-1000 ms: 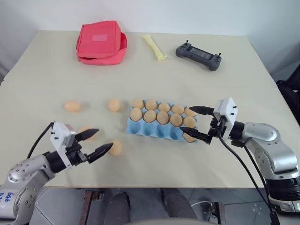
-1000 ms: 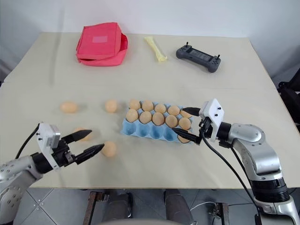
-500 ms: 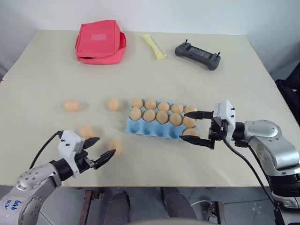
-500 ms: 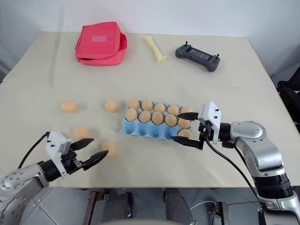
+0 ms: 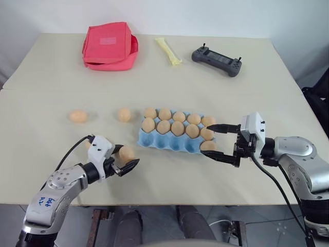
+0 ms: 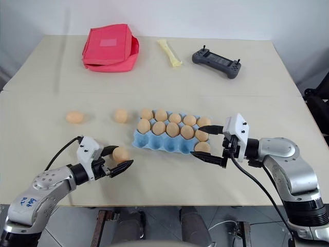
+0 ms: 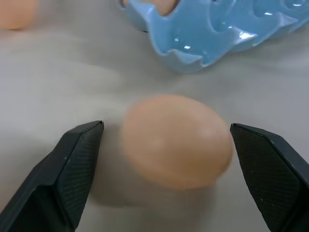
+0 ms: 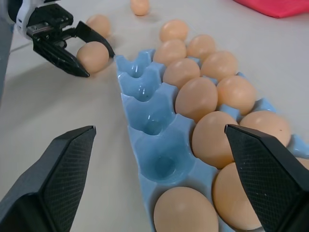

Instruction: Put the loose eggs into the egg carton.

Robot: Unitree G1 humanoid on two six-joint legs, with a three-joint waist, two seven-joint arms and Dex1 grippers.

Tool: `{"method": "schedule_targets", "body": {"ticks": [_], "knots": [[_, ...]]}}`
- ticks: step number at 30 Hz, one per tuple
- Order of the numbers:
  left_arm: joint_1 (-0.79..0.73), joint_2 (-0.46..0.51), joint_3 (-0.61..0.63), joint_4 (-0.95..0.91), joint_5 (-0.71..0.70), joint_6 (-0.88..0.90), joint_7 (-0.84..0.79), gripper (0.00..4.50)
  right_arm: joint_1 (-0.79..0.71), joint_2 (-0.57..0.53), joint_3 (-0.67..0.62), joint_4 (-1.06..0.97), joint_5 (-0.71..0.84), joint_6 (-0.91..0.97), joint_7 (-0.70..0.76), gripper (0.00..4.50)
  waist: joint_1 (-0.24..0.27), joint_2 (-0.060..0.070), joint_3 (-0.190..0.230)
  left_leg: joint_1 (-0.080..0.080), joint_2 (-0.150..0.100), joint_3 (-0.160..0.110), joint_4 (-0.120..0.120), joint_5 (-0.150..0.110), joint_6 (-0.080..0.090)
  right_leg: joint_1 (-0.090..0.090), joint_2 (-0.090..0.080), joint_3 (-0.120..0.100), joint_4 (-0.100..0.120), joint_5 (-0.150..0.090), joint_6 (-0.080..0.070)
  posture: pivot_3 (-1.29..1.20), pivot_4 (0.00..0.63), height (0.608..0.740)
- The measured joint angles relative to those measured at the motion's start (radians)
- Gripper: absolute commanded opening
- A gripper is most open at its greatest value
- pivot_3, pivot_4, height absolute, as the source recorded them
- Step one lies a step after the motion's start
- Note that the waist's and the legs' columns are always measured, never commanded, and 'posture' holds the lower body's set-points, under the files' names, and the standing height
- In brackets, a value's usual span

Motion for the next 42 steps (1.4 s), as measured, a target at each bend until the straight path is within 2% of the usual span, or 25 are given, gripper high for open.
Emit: {"method": "schedule_targets", "body": {"ticks": [2,3,6,9,11,15,19,28,35,42], "knots": [[-0.025,-0.003,-0.025,0.011,0.013,-0.002,-0.006,4.47,0.009,0.000,-0.007,-0.007,0.000,0.002,-0.006,4.50,0.001,0.000,0.000,0.000,0.000,0.000,0.000,0.000,0.000,0.000,0.000,0.000,0.000,0.000,0.000,0.00,0.150,0.740],[-0.033,-0.003,-0.031,0.016,0.015,0.000,-0.009,4.29,0.010,0.000,-0.007,-0.011,0.000,0.003,-0.009,4.50,0.001,0.000,0.000,0.000,0.000,0.000,0.000,0.000,0.000,0.001,0.000,0.000,0.000,0.000,0.000,0.00,0.150,0.740],[-0.051,0.003,-0.048,0.026,0.027,0.000,-0.021,3.58,0.016,0.000,-0.009,-0.019,0.000,0.004,-0.013,4.50,0.002,0.000,0.000,0.001,0.000,0.000,0.000,0.000,0.000,0.001,0.000,0.000,0.000,0.000,0.000,0.00,0.150,0.740],[-0.053,0.003,-0.050,0.031,0.032,-0.004,-0.026,2.64,0.026,0.000,-0.009,-0.020,0.000,0.003,-0.019,4.50,0.002,0.000,0.000,0.001,0.000,0.000,0.000,0.000,0.000,0.001,0.000,0.000,0.000,0.000,0.000,0.00,0.150,0.740],[-0.057,0.001,-0.051,0.038,0.036,-0.010,-0.027,2.34,0.031,0.000,-0.012,-0.018,-0.001,-0.003,-0.018,4.50,0.003,0.000,0.000,0.001,0.000,0.000,0.000,0.000,0.000,0.001,0.000,0.000,0.000,0.001,0.001,0.00,0.150,0.740],[-0.070,-0.030,-0.045,0.046,0.036,-0.022,-0.030,2.28,0.056,0.000,-0.018,-0.008,-0.002,-0.021,-0.011,4.50,0.004,0.000,0.000,0.001,0.000,0.000,0.000,0.000,0.000,0.001,0.000,0.000,0.000,0.001,0.001,0.00,0.150,0.740],[-0.126,-0.090,-0.007,0.026,-0.054,-0.013,-0.041,2.26,0.074,0.000,-0.046,-0.001,-0.002,-0.045,-0.011,4.50,0.010,0.000,0.000,0.001,0.000,0.000,0.001,0.000,0.000,0.001,0.000,0.000,0.001,0.001,0.002,0.00,0.150,0.740],[-0.261,-0.116,0.015,-0.012,-0.200,0.066,-0.062,2.26,0.193,0.036,-0.089,-0.053,0.007,-0.094,-0.053,4.50,0.022,0.000,0.000,0.001,0.000,0.000,0.001,0.000,0.000,0.001,0.001,0.000,0.002,0.001,0.003,0.00,0.150,0.740],[-0.369,-0.136,-0.069,0.016,-0.214,0.086,-0.112,2.26,0.293,0.044,-0.092,-0.107,0.007,-0.127,-0.061,4.50,0.027,0.000,0.000,0.001,0.000,0.000,0.004,0.000,0.000,0.003,0.001,0.000,0.002,0.002,0.003,0.00,0.150,0.740],[-0.532,-0.249,-0.197,0.253,-0.128,0.004,-0.175,2.26,0.342,0.047,-0.101,-0.109,0.003,-0.168,-0.063,4.50,0.028,0.000,0.000,0.001,-0.001,-0.001,0.008,0.000,0.000,0.005,0.001,0.000,0.001,0.001,0.002,0.00,0.150,0.740]]}}
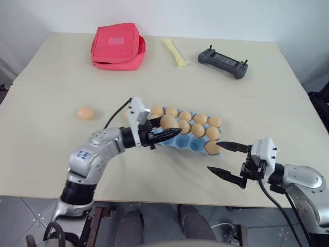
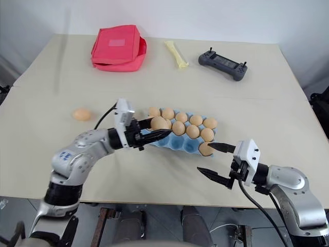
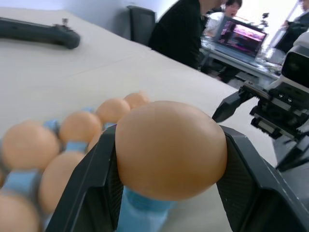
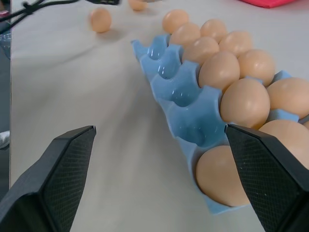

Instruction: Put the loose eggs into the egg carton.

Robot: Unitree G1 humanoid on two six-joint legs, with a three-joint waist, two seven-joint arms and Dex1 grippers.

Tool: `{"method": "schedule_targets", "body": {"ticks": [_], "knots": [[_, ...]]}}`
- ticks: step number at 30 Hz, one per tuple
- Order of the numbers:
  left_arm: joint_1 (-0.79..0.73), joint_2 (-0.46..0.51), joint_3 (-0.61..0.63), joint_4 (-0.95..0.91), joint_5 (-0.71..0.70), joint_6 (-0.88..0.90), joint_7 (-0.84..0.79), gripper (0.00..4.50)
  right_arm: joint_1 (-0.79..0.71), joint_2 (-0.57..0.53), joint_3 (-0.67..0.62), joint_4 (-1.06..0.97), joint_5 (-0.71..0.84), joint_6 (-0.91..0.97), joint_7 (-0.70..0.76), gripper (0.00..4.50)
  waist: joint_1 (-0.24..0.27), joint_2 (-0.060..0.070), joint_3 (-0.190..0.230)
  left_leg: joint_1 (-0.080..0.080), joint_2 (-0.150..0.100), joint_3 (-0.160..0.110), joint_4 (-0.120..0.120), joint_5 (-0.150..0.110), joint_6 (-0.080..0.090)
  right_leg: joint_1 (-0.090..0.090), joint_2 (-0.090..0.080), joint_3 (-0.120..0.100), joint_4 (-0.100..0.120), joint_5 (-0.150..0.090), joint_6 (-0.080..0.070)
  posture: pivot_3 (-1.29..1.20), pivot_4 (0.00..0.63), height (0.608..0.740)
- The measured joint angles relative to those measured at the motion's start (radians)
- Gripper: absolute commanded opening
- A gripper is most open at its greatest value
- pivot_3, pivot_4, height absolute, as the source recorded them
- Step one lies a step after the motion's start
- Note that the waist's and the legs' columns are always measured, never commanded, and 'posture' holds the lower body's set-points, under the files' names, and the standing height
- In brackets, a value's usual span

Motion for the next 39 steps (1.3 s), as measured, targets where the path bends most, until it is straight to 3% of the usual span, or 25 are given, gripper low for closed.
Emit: {"method": "schedule_targets", "body": {"ticks": [7,21,28,35,39], "knots": [[-0.059,-0.067,-0.140,0.136,0.103,-0.092,-0.107,2.26,0.046,0.012,-0.025,0.001,-0.006,-0.008,-0.048,4.50,-0.003,0.000,0.000,0.000,0.000,0.000,-0.001,0.000,0.000,0.000,0.000,0.000,0.001,0.000,0.001,0.00,0.150,0.740],[-0.159,-0.173,-0.166,0.347,0.223,-0.221,-0.153,2.26,0.092,0.015,-0.028,-0.033,-0.016,-0.027,-0.112,4.50,0.000,0.000,0.000,-0.001,0.000,0.000,0.001,0.000,0.000,0.000,0.000,0.001,0.000,0.000,0.000,0.00,0.150,0.740],[-0.185,-0.215,-0.166,0.412,0.250,-0.235,-0.165,4.47,0.113,0.015,-0.028,-0.044,-0.022,-0.029,-0.124,4.50,0.000,0.000,0.000,-0.001,0.000,-0.001,0.002,0.000,0.000,0.000,0.000,0.001,0.000,0.000,-0.001,0.00,0.150,0.740],[-0.191,-0.229,-0.154,0.424,0.279,-0.276,-0.153,4.47,0.115,0.015,-0.035,-0.044,-0.021,-0.029,-0.123,4.50,0.000,0.000,0.000,-0.001,0.000,-0.001,0.003,0.000,0.000,0.000,0.000,0.001,0.000,0.000,-0.001,0.00,0.150,0.740],[-0.150,-0.193,-0.121,0.302,0.257,-0.229,-0.152,4.47,0.099,0.011,-0.035,-0.042,-0.021,-0.029,-0.115,4.50,-0.003,0.000,0.001,-0.001,0.000,-0.001,0.003,0.000,0.001,0.000,0.000,0.001,0.000,0.000,0.000,0.00,0.150,0.740]]}}
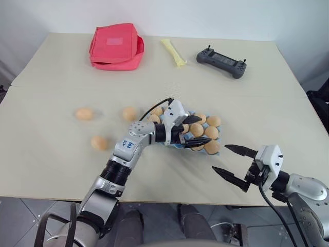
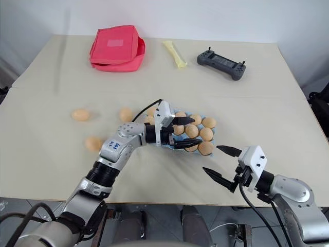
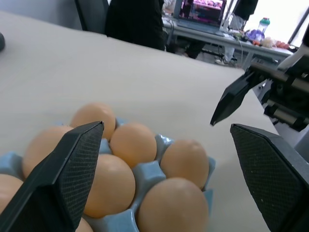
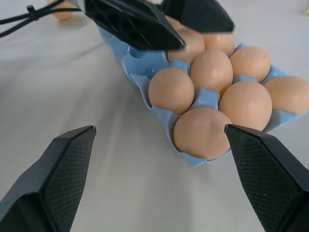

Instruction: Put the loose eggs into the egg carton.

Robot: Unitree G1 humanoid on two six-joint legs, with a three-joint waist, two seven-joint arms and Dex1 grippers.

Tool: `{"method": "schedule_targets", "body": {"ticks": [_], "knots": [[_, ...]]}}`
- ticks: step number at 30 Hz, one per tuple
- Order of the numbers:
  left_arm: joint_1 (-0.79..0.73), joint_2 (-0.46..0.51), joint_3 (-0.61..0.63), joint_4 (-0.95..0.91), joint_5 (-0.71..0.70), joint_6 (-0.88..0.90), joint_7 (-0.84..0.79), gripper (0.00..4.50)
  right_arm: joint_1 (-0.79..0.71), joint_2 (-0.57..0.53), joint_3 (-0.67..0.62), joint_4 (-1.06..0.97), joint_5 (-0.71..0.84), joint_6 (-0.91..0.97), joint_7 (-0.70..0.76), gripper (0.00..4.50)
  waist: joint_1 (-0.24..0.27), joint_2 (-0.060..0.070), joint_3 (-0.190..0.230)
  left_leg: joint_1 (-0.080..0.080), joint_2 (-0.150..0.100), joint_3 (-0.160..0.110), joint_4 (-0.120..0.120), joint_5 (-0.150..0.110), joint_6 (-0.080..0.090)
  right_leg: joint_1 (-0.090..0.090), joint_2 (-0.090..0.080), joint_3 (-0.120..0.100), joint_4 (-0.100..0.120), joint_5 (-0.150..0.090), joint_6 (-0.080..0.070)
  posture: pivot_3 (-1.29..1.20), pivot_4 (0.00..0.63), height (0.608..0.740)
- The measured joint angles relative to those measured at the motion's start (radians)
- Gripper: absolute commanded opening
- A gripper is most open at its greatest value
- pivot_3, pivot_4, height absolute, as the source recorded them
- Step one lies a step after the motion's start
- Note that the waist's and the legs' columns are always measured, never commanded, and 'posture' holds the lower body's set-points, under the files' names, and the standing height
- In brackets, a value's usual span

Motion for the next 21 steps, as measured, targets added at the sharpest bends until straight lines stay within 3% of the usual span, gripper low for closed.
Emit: {"method": "schedule_targets", "body": {"ticks": [8,16,21], "knots": [[0.267,0.205,0.192,-0.391,-0.147,0.230,0.062,4.47,-0.079,-0.019,0.010,0.052,0.001,0.002,0.055,4.50,0.000,0.003,0.002,0.001,0.000,-0.001,0.000,0.000,0.000,0.000,0.000,0.000,0.002,0.001,0.001,0.00,0.150,0.740],[0.487,0.405,0.455,-0.529,-0.236,0.303,0.083,4.47,-0.182,-0.039,0.041,0.147,-0.001,0.004,0.129,4.50,-0.005,0.001,0.004,0.002,0.000,0.000,0.002,0.000,0.000,0.003,-0.001,0.000,0.001,-0.007,-0.013,0.00,0.150,0.740],[0.598,0.428,0.594,-0.550,-0.279,0.315,0.128,4.47,-0.223,-0.046,0.054,0.181,-0.005,0.004,0.156,4.50,-0.004,0.000,0.005,0.002,0.000,0.000,0.002,0.000,0.000,0.003,-0.001,0.000,0.001,-0.007,-0.014,0.00,0.150,0.740]]}}
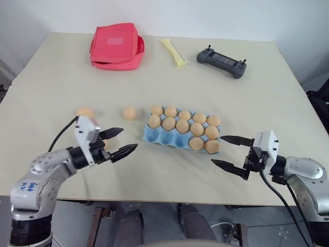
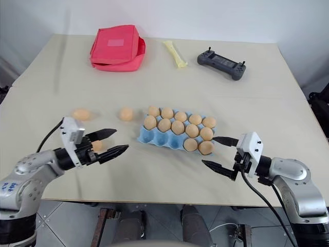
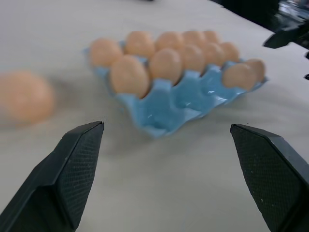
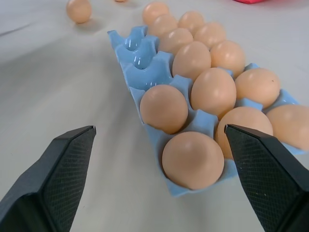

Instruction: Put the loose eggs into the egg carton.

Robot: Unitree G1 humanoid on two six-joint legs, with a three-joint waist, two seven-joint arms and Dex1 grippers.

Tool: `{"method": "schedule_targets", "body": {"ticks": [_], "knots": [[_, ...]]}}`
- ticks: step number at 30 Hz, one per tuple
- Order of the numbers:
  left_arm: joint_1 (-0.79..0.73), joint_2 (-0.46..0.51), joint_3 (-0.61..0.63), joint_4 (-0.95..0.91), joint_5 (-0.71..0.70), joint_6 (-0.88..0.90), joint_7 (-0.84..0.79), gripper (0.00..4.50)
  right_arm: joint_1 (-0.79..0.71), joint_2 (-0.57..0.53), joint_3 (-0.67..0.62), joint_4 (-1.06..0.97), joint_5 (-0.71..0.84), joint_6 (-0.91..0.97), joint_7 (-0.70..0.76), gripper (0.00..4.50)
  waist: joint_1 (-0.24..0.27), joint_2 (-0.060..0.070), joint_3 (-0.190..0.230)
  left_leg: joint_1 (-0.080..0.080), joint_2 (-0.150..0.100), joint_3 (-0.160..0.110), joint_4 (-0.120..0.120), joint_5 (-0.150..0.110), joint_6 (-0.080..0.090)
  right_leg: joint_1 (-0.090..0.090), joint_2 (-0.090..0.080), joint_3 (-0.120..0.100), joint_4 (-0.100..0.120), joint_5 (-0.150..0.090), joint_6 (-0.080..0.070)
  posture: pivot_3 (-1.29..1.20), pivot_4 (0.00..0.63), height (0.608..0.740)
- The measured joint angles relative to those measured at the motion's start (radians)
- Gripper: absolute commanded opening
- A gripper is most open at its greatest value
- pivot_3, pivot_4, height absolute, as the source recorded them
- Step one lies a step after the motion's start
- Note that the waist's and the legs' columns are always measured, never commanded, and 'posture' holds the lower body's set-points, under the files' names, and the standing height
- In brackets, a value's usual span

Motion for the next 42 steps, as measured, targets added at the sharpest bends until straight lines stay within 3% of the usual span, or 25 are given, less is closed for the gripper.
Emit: {"method": "schedule_targets", "body": {"ticks": [6,14,21,32,35,39,42], "knots": [[0.170,0.002,0.176,0.018,-0.004,-0.031,0.037,4.47,-0.028,-0.003,0.010,0.038,-0.005,0.001,0.031,4.50,-0.003,-0.001,0.001,0.001,0.000,0.001,-0.001,-0.001,0.000,0.000,0.000,0.000,0.000,-0.001,-0.001,0.00,0.150,0.740],[0.193,-0.011,0.218,0.032,-0.004,-0.066,0.101,4.47,-0.055,-0.003,0.024,0.043,-0.015,0.001,0.046,4.50,-0.003,-0.002,0.001,0.004,0.000,0.001,-0.001,-0.002,-0.001,0.005,-0.001,0.000,-0.005,-0.001,-0.002,0.00,0.150,0.740],[0.108,-0.007,0.161,0.091,0.014,-0.067,0.142,4.47,-0.051,-0.005,0.024,0.042,-0.018,0.004,0.046,4.50,-0.002,-0.002,0.001,0.005,0.000,0.001,-0.005,-0.003,-0.001,0.005,-0.001,0.000,-0.006,-0.001,-0.002,0.00,0.150,0.740],[-0.002,0.017,-0.048,0.232,0.153,-0.115,0.150,4.47,-0.008,-0.006,0.020,0.029,-0.025,0.005,0.031,4.50,-0.003,-0.002,0.002,0.007,0.000,0.002,-0.011,-0.002,-0.001,0.004,-0.001,0.000,-0.006,-0.001,-0.002,0.00,0.150,0.740],[-0.013,0.037,-0.075,0.231,0.168,-0.115,0.142,3.87,-0.006,-0.008,0.015,0.028,-0.025,0.005,0.029,4.50,-0.003,-0.002,0.002,0.007,0.000,0.002,-0.013,-0.003,-0.001,0.004,-0.001,0.000,-0.006,-0.001,-0.002,0.00,0.150,0.740],[-0.016,0.049,-0.087,0.230,0.178,-0.098,0.145,2.59,0.001,-0.012,-0.006,0.026,-0.025,0.005,0.021,4.50,-0.001,-0.002,0.002,0.008,0.000,0.002,-0.014,-0.003,-0.001,0.004,-0.001,0.000,-0.006,-0.001,-0.001,0.00,0.150,0.740],[-0.032,0.050,-0.088,0.225,0.174,-0.091,0.136,2.31,0.005,-0.012,-0.006,0.017,-0.025,0.005,0.019,4.50,0.000,-0.002,0.002,0.008,0.000,0.002,-0.014,-0.003,-0.001,0.004,-0.001,0.000,-0.006,-0.001,-0.001,0.00,0.150,0.740]]}}
